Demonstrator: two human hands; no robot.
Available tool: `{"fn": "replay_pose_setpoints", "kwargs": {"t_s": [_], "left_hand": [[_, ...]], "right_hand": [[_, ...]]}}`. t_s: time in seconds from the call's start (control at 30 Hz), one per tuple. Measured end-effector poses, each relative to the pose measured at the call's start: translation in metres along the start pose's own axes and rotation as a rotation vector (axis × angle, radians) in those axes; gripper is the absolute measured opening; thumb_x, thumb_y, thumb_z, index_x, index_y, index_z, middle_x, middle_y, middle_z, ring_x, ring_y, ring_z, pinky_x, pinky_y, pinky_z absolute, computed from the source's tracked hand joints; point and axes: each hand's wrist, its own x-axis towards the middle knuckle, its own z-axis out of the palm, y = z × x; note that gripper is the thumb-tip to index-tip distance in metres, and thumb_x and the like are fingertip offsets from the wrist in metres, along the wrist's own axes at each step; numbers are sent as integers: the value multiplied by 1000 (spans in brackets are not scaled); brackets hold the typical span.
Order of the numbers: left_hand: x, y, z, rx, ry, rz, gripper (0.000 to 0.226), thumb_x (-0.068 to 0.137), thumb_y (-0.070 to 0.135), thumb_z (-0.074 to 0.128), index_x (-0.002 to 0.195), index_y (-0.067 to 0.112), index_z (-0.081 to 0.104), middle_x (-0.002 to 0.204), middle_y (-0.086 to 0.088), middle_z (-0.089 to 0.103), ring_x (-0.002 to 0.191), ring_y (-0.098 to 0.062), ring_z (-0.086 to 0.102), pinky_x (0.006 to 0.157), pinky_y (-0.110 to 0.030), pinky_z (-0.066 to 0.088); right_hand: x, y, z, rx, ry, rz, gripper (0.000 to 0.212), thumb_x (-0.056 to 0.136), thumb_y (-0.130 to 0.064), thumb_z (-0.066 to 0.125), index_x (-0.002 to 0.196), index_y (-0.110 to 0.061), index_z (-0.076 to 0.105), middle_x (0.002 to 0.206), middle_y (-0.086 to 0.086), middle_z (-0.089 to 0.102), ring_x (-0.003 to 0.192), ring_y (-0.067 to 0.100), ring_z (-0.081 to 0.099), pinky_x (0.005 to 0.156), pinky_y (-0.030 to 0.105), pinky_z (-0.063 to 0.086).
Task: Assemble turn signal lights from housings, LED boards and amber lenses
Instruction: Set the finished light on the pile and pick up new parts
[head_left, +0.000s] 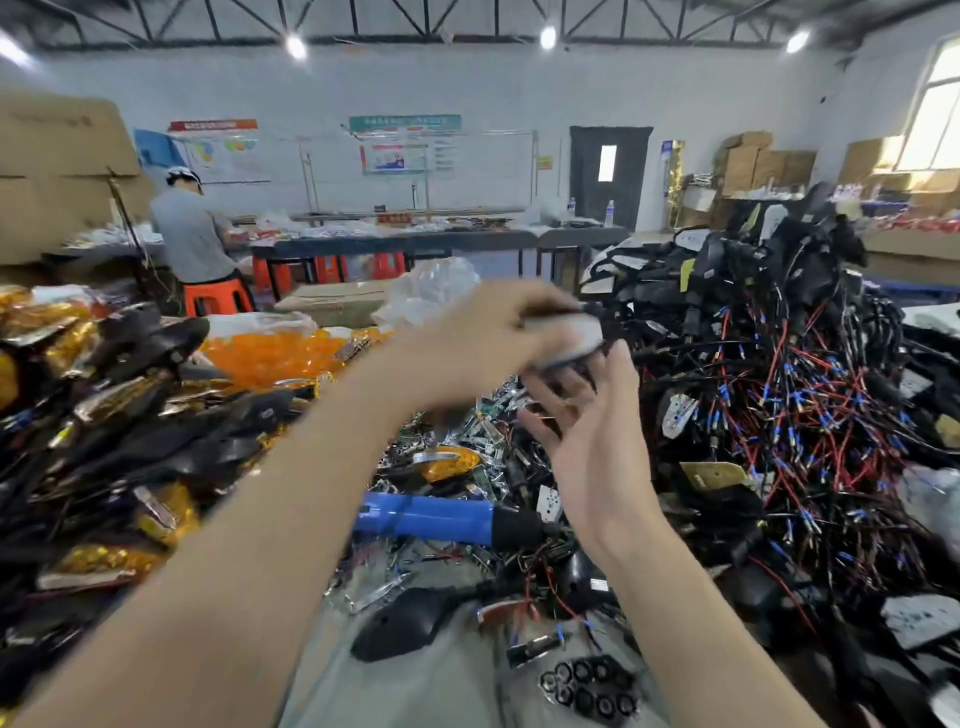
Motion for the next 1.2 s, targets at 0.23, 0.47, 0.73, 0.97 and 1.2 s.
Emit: {"fn": "replay_pose_setpoints", "kwargs": {"t_s": [0.23, 0.47, 0.73, 0.97, 1.2], "left_hand": [[-53, -41, 125, -219, 35, -184, 29, 101, 42, 50, 129, 41, 50, 126, 26, 60, 116, 6, 54, 102, -30, 46], [-119, -64, 161, 192, 237, -208, 42, 98, 56, 30, 137, 40, 32, 124, 22, 40, 108, -3, 49, 84, -22, 44], [-126, -69, 153, 334, 127, -155, 31, 89, 52, 42, 103, 35, 64, 87, 21, 61, 78, -3, 61, 60, -20, 51], [-133, -71, 147, 295, 131, -225, 33, 99, 55, 24, 126, 45, 38, 105, 18, 46, 68, -3, 57, 51, -26, 52], [-133, -72, 144, 280, 179, -257, 32, 99, 53, 31, 129, 42, 35, 110, 14, 47, 56, -9, 59, 45, -32, 52]], "right_hand": [[-7, 53, -47, -35, 289, 154, 39, 103, -48, 52, 108, -13, 69, 107, 11, 73, 101, 23, 71, 84, 37, 55], [9, 67, -64, 141, 260, 120, 20, 105, -26, 55, 96, -12, 65, 79, 3, 68, 78, 21, 71, 72, 34, 60], [15, 69, -72, 338, 234, 113, 16, 90, -30, 66, 90, -16, 74, 79, 4, 66, 75, 22, 71, 69, 33, 61], [14, 70, -71, 383, 199, 126, 34, 102, -31, 55, 78, -19, 76, 80, 1, 66, 76, 20, 70, 71, 34, 61], [10, 74, -65, 385, 196, 163, 25, 105, -34, 50, 96, -15, 65, 82, 3, 68, 79, 21, 73, 71, 35, 62]]}}
